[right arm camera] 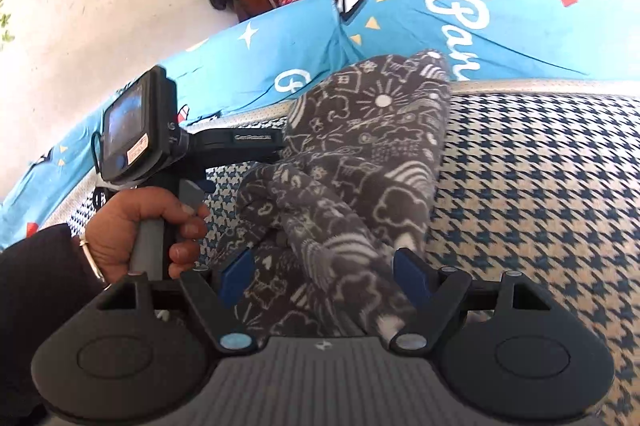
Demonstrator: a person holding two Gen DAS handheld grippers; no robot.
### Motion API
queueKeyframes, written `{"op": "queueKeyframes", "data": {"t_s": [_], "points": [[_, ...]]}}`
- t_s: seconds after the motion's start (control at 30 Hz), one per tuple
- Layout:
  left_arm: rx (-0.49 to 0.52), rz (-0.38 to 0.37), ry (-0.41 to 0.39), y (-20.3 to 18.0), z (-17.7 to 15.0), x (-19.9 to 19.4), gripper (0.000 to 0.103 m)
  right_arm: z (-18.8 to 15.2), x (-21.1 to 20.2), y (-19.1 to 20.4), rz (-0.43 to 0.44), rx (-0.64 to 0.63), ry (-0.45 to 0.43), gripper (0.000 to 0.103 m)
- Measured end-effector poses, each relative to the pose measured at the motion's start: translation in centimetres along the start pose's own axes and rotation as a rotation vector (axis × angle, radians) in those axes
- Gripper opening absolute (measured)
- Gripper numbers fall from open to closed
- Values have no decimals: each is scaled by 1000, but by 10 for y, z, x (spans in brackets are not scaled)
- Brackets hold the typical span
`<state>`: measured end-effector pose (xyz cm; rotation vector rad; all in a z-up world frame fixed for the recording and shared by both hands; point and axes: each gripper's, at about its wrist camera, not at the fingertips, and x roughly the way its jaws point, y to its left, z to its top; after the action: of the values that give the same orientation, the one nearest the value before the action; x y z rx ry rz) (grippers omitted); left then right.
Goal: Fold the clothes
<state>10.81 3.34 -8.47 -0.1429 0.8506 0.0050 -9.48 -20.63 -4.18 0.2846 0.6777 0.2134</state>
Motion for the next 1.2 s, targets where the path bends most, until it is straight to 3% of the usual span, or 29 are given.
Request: {"op": "queueKeyframes", "data": {"t_s": [0.47, 0.9, 1.2], "points": [[75, -24, -61, 3, -21, -68, 103, -46, -73, -22, -178, 162, -102, 77], [149, -94, -40, 10, -72, -118, 103, -76, -87, -32, -330, 169, -99, 77], [167, -119, -29, 10, -99, -132, 103, -85, -75, -43, -273, 172, -89, 77]]}}
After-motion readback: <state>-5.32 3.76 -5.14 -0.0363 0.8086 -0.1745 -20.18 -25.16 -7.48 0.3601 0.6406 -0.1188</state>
